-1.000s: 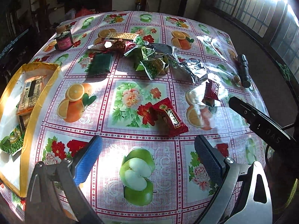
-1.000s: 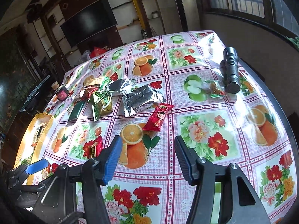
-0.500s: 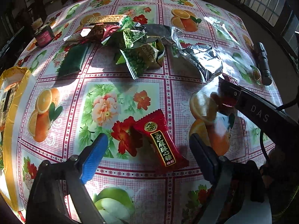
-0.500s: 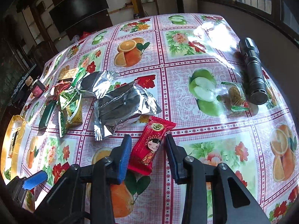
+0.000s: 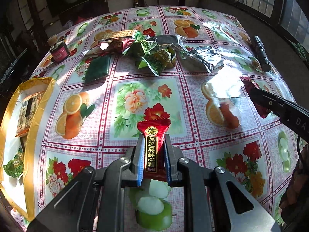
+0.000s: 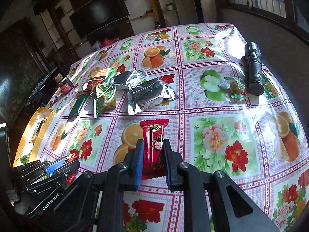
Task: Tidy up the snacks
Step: 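Carry both red candy bars to the white tray and release them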
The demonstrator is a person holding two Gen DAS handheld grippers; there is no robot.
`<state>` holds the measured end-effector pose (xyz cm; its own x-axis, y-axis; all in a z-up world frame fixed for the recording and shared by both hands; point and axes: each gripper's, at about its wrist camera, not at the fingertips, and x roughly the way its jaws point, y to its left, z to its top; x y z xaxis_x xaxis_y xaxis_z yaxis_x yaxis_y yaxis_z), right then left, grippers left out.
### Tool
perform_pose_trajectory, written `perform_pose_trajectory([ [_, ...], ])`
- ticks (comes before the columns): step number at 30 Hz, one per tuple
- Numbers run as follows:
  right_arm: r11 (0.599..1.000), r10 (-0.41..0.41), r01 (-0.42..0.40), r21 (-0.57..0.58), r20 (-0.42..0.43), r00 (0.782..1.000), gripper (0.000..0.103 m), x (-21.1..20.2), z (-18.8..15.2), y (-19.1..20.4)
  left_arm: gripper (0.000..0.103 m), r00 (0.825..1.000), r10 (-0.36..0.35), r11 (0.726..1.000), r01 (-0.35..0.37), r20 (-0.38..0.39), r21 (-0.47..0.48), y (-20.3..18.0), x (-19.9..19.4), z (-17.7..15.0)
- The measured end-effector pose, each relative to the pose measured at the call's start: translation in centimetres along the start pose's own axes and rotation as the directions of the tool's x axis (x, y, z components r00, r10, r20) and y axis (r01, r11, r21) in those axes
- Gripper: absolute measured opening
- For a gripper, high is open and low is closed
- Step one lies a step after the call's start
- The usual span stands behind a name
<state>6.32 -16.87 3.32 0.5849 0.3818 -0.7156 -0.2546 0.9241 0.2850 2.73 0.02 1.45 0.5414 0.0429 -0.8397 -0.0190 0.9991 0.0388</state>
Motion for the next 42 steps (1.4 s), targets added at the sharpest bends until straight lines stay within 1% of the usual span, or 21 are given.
perform_pose_trajectory([
  [1, 1.0, 0.021, -0.021, -0.005, -0.001, 1.0, 0.018, -0.4, -0.3, 0.5, 0.019, 1.0, 0.011, 1.0, -0.011, 0.001, -0.005, 0.5, -0.4, -0.3],
  [4, 0.998, 0.05, -0.05, -0.045, -0.002, 0.999, 0.018, -1.3, -1.2, 2.6, 0.019, 0.999, 0.039, 0.999, -0.039, 0.006, -0.03, 2.1, -1.4, -1.3],
  [7, 0.994, 0.074, -0.075, -0.078, -0.019, 0.997, 0.018, -1.3, -2.0, 4.4, 0.019, 0.998, 0.069, 0.996, -0.068, 0.014, -0.057, 3.8, -2.2, -2.2],
  [13, 0.985, 0.11, -0.115, -0.129, -0.04, 0.993, 0.018, -1.2, -2.9, 7.3, 0.019, 0.996, 0.083, 0.992, -0.08, 0.032, -0.1, 6.5, -3.8, -3.7],
  [20, 0.97, 0.152, -0.158, -0.184, -0.047, 0.987, 0.018, -1.1, -3.2, 10.8, 0.019, 0.995, 0.087, 0.986, -0.079, 0.05, -0.146, 9.3, -5.4, -4.5],
  [32, 0.938, 0.21, -0.226, -0.263, -0.089, 0.974, 0.018, 0.6, -3.3, 16.7, 0.019, 0.991, 0.125, 0.965, -0.11, 0.048, -0.239, 14.5, -6.1, -5.5],
  [35, 0.928, 0.231, -0.251, -0.274, -0.104, 0.967, 0.018, 1.1, -3.1, 18.1, 0.019, 0.99, 0.129, 0.96, -0.113, 0.048, -0.256, 15.7, -6.2, -5.8],
  [38, 0.91, 0.263, -0.286, -0.3, -0.117, 0.958, 0.018, 1.9, -2.6, 20.5, 0.019, 0.991, 0.129, 0.952, -0.112, 0.041, -0.283, 17.4, -6.3, -6.1],
  [40, 0.894, 0.284, -0.309, -0.324, -0.124, 0.951, 0.018, 2.6, -2.2, 22.5, 0.019, 0.991, 0.129, 0.943, -0.111, 0.038, -0.313, 18.9, -6.5, -6.3],
  [42, 0.878, 0.316, -0.343, -0.333, -0.134, 0.939, 0.018, 3.4, -1.8, 24.5, 0.019, 0.991, 0.13, 0.931, -0.111, 0.032, -0.348, 20.7, -6.6, -6.6],
])
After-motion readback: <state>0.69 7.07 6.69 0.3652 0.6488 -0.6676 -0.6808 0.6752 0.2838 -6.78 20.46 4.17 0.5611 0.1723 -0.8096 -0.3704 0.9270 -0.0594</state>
